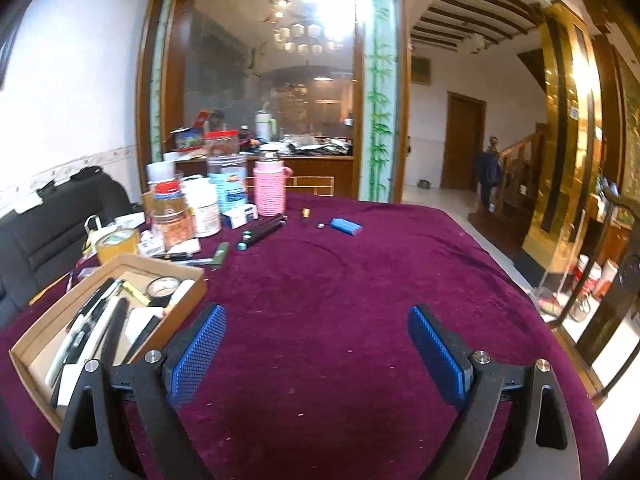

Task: Organize rigid objects

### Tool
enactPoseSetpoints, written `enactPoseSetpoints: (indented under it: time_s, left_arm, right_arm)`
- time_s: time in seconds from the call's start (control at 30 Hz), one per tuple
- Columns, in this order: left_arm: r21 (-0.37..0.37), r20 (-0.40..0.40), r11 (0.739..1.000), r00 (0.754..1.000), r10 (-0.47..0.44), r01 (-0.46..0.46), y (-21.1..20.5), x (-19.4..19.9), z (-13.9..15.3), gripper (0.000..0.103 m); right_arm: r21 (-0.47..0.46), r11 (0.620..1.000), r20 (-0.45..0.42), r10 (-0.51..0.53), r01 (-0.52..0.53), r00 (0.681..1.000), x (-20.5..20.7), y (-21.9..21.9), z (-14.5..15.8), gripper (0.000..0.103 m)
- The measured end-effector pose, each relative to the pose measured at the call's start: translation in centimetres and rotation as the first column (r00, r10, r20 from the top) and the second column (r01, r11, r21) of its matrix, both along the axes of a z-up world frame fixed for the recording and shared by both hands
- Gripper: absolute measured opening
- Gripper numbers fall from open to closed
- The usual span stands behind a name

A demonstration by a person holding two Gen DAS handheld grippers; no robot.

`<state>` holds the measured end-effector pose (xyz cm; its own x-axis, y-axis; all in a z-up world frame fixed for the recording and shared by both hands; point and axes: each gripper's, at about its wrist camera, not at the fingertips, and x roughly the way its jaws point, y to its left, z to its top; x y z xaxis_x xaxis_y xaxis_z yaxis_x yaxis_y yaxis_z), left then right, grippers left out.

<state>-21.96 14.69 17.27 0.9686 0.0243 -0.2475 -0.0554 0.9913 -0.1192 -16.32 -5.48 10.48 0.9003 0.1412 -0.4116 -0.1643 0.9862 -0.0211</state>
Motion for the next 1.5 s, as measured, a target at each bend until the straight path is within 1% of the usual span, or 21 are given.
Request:
enactPoseSetpoints:
  time_s: [0.1, 0.17, 0.3, 0.4, 0.43, 0.47, 0.5, 0.57, 0.67, 0.8, 0.97, 1.1, 1.5]
  left_arm:
    - [-0.078, -0.050, 0.997, 0.998, -0.029, 0.025, 1.3, 0.6, -0.9, 0.103]
    - [-0.122, -0.077, 0.992, 0.997, -0.027, 0.018, 2.4, 1.0, -1.4, 0.103]
    - [-0.128, -0.106, 0.991, 0.994, 0.023, -0.037, 3.7, 1.4, -1.9, 0.103]
    - [-0.163, -0.130, 0.984, 0.990, 0.047, -0.068, 5.1, 1.3, -2.4, 0.103]
    - [-0.161, -0.145, 0.983, 0.987, 0.064, -0.087, 5.5, 1.3, -2.6, 0.103]
    - [-0.148, -0.157, 0.983, 0.984, 0.088, -0.112, 5.8, 1.2, -2.7, 0.103]
    - [-0.125, -0.173, 0.980, 0.976, 0.132, -0.154, 6.0, 1.2, -3.0, 0.103]
    - [-0.101, -0.197, 0.975, 0.965, 0.175, -0.197, 6.7, 1.5, -3.5, 0.103]
    - [-0.101, -0.227, 0.966, 0.951, 0.210, -0.237, 7.5, 1.6, -4.2, 0.103]
    - [-0.033, -0.254, 0.947, 0.920, 0.300, -0.318, 8.1, 1.9, -5.0, 0.103]
    - [-0.049, -0.300, 0.935, 0.898, 0.323, -0.352, 9.3, 2.2, -6.1, 0.103]
    - [-0.043, -0.330, 0.928, 0.882, 0.337, -0.371, 9.8, 2.3, -6.9, 0.103]
    - [-0.028, -0.376, 0.927, 0.863, 0.337, -0.374, 9.7, 3.0, -7.7, 0.103]
  right_arm:
    - [-0.029, 0.999, 0.004, 0.031, -0.031, 1.000, -0.5, 1.2, -0.1, 0.095]
    - [-0.044, 0.998, 0.001, 0.054, -0.054, 0.999, -0.7, 2.2, -0.2, 0.095]
    - [-0.074, 0.991, -0.001, 0.107, -0.107, 0.994, -1.1, 4.1, -0.1, 0.095]
    - [-0.095, 0.982, 0.022, 0.167, -0.164, 0.986, -1.7, 5.9, 0.8, 0.095]
    - [-0.105, 0.977, 0.031, 0.191, -0.187, 0.981, -1.9, 6.6, 1.1, 0.096]
    - [-0.118, 0.972, 0.037, 0.210, -0.205, 0.977, -2.2, 7.4, 1.3, 0.098]
    - [-0.130, 0.967, 0.038, 0.226, -0.219, 0.974, -2.3, 8.0, 1.3, 0.101]
    - [-0.160, 0.954, 0.032, 0.261, -0.253, 0.965, -2.6, 9.5, 1.4, 0.101]
    - [-0.197, 0.939, 0.033, 0.294, -0.282, 0.955, -3.2, 11.3, 1.2, 0.101]
    - [-0.214, 0.929, 0.019, 0.314, -0.303, 0.949, -3.7, 12.6, 0.5, 0.101]
    - [-0.216, 0.923, -0.019, 0.320, -0.317, 0.947, -3.4, 13.6, -0.4, 0.101]
    - [-0.217, 0.923, -0.027, 0.320, -0.318, 0.947, -3.5, 14.0, -0.6, 0.101]
    - [-0.223, 0.923, -0.054, 0.309, -0.313, 0.950, -3.5, 14.4, -1.0, 0.101]
